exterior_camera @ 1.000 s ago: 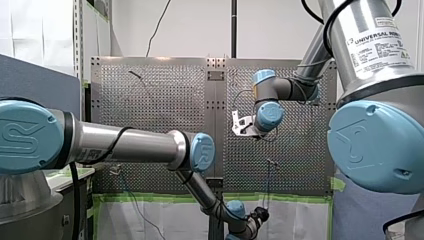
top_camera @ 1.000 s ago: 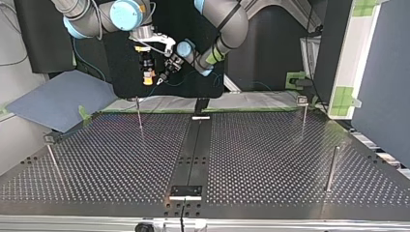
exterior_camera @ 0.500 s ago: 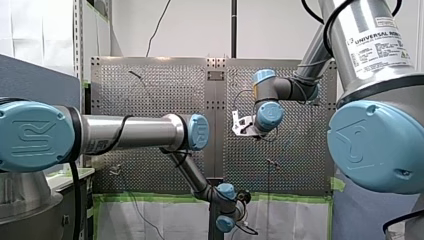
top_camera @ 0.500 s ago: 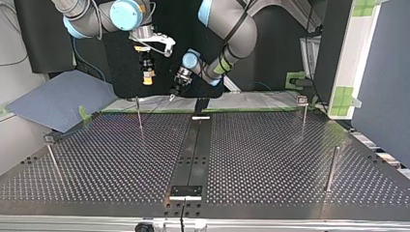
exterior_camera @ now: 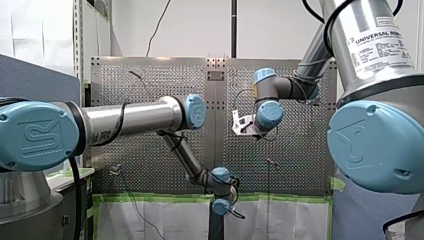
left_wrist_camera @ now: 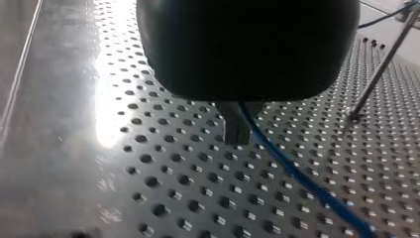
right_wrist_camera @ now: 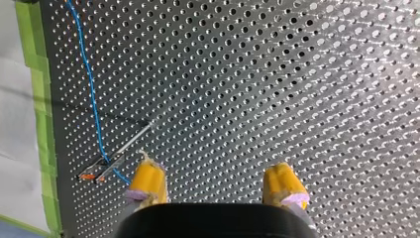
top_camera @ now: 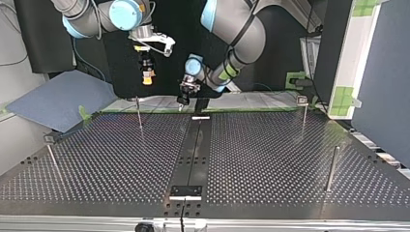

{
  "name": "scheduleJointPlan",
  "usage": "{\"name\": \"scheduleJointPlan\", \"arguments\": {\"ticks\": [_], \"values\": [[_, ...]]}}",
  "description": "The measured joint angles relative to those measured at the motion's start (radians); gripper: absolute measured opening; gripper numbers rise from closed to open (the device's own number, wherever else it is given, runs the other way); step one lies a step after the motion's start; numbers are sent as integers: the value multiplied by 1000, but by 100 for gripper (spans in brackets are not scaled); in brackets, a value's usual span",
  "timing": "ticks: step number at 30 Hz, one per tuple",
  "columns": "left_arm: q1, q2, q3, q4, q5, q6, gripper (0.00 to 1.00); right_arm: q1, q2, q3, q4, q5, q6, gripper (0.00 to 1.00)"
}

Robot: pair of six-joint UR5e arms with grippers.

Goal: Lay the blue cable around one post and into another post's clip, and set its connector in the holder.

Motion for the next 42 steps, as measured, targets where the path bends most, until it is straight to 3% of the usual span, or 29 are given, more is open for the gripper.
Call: {"name": "scheduleJointPlan", "arguments": {"ticks": [11,19,26,33,42], "values": [[19,117,-118,0,-29,118,0,0,-6,0,-3,-1,2,100],[34,172,-193,28,-50,193,0,0,-7,0,-4,-1,3,100],[40,224,-262,35,-98,262,0,0,-7,0,-6,-1,3,100],[44,239,-332,40,-125,332,0,0,-8,0,-6,-3,3,100],[57,252,-423,67,-199,419,0,0,-8,3,-8,-2,3,100]]}}
